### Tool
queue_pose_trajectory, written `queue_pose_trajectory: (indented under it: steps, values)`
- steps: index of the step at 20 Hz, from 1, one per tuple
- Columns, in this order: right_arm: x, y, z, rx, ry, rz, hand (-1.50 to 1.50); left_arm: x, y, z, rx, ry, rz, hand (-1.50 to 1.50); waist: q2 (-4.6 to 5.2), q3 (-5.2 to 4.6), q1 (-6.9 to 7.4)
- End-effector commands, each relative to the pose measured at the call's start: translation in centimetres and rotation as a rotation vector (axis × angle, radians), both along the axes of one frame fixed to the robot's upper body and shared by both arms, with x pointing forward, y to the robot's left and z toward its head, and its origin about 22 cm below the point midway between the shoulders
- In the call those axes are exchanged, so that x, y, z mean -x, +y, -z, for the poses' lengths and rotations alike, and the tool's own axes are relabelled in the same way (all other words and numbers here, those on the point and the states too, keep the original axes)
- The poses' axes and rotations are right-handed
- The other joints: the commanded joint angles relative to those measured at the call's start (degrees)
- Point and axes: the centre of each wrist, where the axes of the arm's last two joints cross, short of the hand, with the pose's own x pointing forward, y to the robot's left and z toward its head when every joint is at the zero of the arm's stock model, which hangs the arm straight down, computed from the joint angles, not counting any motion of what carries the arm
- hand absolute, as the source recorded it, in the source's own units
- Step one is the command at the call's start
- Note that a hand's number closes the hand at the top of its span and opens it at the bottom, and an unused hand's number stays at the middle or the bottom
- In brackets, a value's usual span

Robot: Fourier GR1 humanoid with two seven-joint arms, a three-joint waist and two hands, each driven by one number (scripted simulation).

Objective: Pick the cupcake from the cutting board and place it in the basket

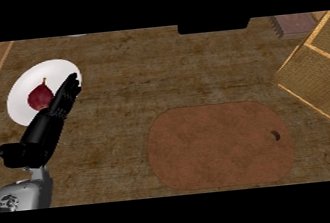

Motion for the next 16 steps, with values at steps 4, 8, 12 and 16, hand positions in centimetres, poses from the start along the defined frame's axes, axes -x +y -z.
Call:
queue_pose_trajectory:
  steps: [4,8,12,16]
  values:
    - [0.1,-2.2,3.0,0.022,-0.059,0.020,-1.50,0.4,0.5,-1.7,-0.009,-0.011,-0.003,0.00,-0.07,-0.02,0.10]
    - [-0.6,-2.0,0.9,0.030,-0.066,-0.006,-1.50,-0.1,-1.3,2.2,0.000,0.000,0.007,0.00,-0.06,-0.06,-0.19]
    - [-1.1,-2.6,-0.4,0.031,-0.134,-0.056,-1.50,-0.2,1.3,-0.6,-0.009,-0.006,-0.002,0.00,-0.03,-0.03,0.16]
    - [0.1,-4.4,-3.9,-0.030,-0.239,-0.043,-1.50,-1.3,0.1,-0.7,-0.019,0.015,0.002,0.00,-0.09,-0.04,-0.24]
